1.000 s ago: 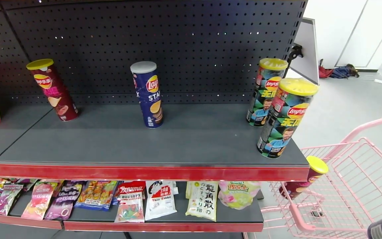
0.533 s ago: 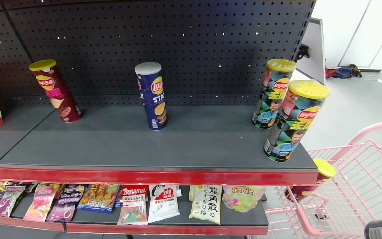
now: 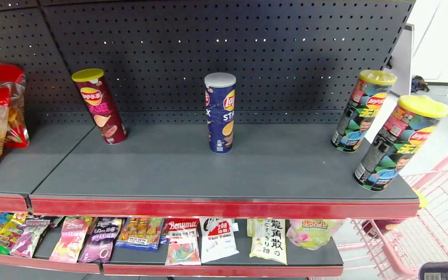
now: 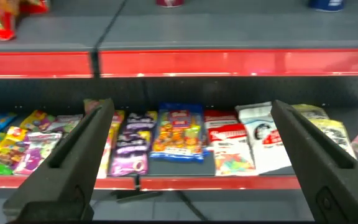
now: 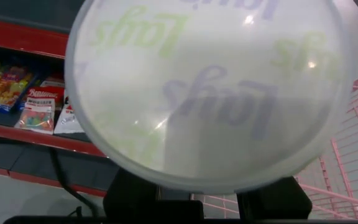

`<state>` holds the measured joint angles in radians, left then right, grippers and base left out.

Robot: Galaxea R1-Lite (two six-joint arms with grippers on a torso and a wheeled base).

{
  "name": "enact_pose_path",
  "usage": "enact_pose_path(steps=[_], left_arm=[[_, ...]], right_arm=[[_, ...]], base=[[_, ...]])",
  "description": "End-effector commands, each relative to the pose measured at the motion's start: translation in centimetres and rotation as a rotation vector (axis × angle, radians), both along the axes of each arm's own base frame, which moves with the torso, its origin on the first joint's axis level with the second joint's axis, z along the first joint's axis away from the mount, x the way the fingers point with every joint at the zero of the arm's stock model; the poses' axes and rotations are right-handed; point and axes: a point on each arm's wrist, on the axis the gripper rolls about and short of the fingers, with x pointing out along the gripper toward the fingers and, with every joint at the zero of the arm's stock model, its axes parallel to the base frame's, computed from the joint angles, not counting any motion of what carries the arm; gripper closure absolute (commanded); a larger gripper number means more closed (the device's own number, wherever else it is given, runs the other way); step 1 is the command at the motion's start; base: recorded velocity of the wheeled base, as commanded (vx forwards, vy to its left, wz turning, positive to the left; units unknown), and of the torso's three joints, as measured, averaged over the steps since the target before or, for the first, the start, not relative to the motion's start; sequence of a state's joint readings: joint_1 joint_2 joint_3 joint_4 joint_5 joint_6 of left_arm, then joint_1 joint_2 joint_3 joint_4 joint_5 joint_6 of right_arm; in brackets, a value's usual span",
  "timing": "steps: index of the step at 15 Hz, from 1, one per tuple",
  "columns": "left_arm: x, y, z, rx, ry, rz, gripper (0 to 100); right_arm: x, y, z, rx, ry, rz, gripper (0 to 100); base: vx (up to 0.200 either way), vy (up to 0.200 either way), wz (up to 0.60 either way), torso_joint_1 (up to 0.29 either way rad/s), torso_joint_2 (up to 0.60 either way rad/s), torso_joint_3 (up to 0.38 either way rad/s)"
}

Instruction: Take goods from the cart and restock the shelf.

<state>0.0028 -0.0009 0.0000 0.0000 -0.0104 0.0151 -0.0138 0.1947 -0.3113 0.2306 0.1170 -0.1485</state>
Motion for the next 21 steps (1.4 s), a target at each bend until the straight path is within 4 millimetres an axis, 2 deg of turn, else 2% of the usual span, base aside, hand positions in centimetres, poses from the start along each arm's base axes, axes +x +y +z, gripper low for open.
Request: enact_pose_path(steps=[1, 3, 8, 14, 21], left_arm=[[0.01, 0.00, 0.00, 0.000, 0.001, 0.000, 0], [0.01, 0.00, 0.00, 0.000, 0.001, 0.002, 0], [0.01, 0.00, 0.00, 0.000, 0.001, 0.000, 0], [0.01, 0.00, 0.00, 0.000, 0.001, 0.000, 0], [0.01, 0.00, -0.01, -0.001, 0.002, 0.000, 0]], right_arm=[[-0.02, 0.00, 0.00, 0.000, -0.002, 0.001, 100], [0.01, 0.00, -0.03, 0.000, 0.001, 0.003, 100], [0.09, 0.00, -0.28, 0.000, 0.010, 0.004, 100], [0.19, 0.00, -0.39, 0.000, 0.019, 0.007, 100], [0.21, 0.05, -0.61, 0.005, 0.027, 0.045, 100]], base=[[0.000, 0.200, 0.00, -0.002, 0.00, -0.007], [0.000, 0.200, 0.00, 0.005, 0.00, -0.005], [0.000, 0.000, 0.00, 0.000, 0.00, 0.000], [0.200, 0.000, 0.00, 0.002, 0.00, 0.005], [0.000, 0.000, 0.00, 0.000, 0.00, 0.000]])
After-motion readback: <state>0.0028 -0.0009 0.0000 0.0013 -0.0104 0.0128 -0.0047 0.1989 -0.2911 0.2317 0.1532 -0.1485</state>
